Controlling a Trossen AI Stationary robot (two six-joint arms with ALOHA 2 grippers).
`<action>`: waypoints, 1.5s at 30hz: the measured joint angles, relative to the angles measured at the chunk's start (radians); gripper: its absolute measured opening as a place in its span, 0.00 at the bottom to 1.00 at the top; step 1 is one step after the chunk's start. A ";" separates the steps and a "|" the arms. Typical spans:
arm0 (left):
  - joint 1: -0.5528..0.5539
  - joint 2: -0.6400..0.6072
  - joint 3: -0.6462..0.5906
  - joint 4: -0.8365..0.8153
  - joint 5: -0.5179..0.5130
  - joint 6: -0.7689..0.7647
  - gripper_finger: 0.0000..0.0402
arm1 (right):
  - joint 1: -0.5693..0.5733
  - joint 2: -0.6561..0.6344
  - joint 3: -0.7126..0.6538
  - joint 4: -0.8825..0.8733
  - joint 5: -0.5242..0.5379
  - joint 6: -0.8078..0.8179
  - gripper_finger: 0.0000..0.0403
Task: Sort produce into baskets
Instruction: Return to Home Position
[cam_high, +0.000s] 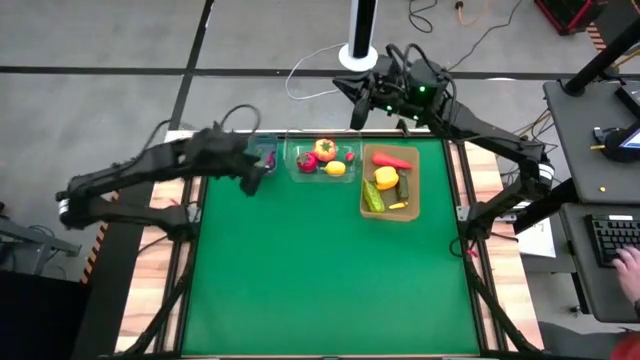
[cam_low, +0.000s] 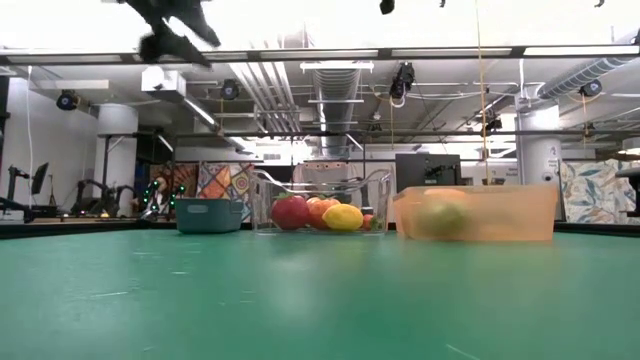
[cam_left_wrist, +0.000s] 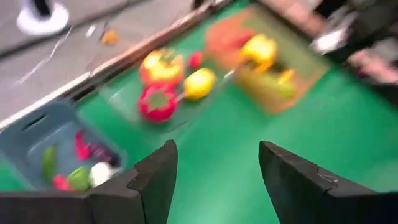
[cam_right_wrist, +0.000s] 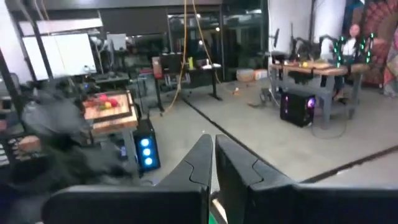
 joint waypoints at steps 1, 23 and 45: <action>-0.047 -0.037 0.000 0.004 -0.036 -0.029 0.51 | 0.000 0.000 -0.008 0.004 0.000 -0.010 0.03; -0.597 -0.199 -0.150 0.244 -0.503 -0.018 0.51 | 0.000 0.000 -0.543 0.509 -0.147 0.232 0.03; -0.548 -0.649 -1.015 1.120 -0.326 -0.191 0.51 | 0.000 0.000 -0.542 0.505 -0.148 0.270 0.03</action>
